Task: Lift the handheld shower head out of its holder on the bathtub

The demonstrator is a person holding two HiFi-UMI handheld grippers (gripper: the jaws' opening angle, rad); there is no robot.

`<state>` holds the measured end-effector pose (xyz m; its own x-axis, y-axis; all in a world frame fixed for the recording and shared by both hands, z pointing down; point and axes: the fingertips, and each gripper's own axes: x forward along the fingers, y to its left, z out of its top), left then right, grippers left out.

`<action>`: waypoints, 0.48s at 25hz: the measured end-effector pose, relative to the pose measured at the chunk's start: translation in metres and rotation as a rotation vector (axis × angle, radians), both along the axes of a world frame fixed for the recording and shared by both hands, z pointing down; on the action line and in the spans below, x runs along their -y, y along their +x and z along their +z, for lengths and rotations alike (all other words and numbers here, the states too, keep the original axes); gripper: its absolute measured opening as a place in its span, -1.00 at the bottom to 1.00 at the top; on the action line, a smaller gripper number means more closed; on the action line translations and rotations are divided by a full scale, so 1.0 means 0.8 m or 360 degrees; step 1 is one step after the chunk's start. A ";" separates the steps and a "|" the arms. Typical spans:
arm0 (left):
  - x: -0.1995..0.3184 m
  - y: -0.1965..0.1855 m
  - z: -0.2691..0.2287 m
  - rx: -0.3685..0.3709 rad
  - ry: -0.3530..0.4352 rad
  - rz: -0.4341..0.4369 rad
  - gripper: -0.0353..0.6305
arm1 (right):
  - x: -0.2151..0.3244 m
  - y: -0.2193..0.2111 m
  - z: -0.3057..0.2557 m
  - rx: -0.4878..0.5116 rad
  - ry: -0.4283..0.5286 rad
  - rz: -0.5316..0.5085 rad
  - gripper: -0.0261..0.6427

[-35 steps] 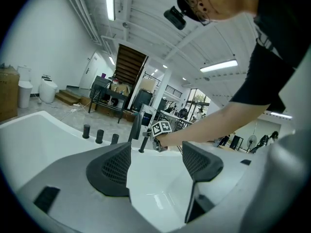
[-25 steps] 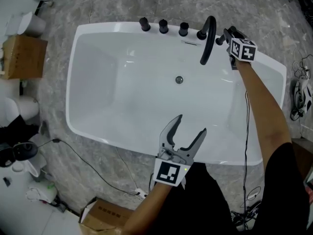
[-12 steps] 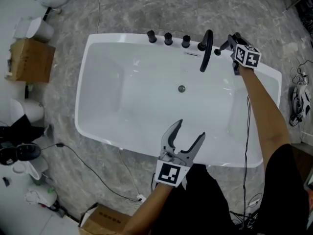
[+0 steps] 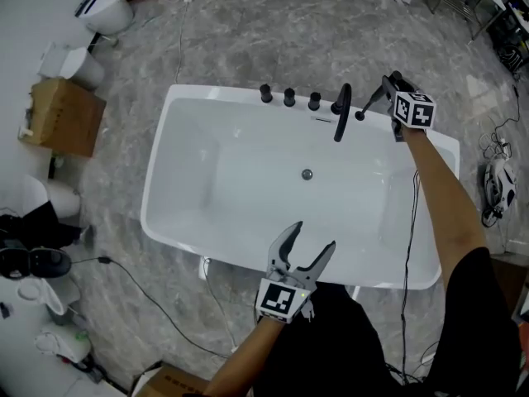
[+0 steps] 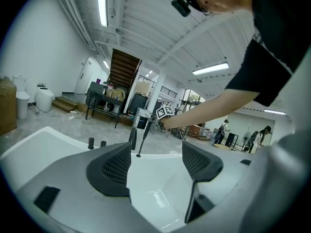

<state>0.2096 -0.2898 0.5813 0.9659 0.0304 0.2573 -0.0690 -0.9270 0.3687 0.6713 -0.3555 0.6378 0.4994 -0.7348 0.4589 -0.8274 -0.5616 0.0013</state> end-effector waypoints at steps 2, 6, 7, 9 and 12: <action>0.003 -0.016 -0.011 0.0000 0.0001 -0.0006 0.02 | 0.003 -0.012 -0.025 -0.0027 -0.0013 -0.0029 -0.55; 0.017 -0.042 -0.045 -0.0047 0.0010 -0.0029 0.02 | 0.007 -0.034 -0.072 -0.0064 -0.0032 -0.0054 -0.55; 0.017 -0.046 -0.053 -0.0063 0.0018 -0.0026 0.02 | 0.006 -0.038 -0.083 -0.0073 -0.0035 -0.0056 -0.55; 0.018 -0.054 -0.068 -0.0087 0.0014 -0.0012 0.02 | 0.003 -0.047 -0.105 -0.0094 -0.0037 -0.0052 -0.55; 0.022 -0.066 -0.089 -0.0120 -0.0002 0.0054 0.02 | 0.006 -0.061 -0.145 -0.0123 -0.0014 -0.0028 -0.55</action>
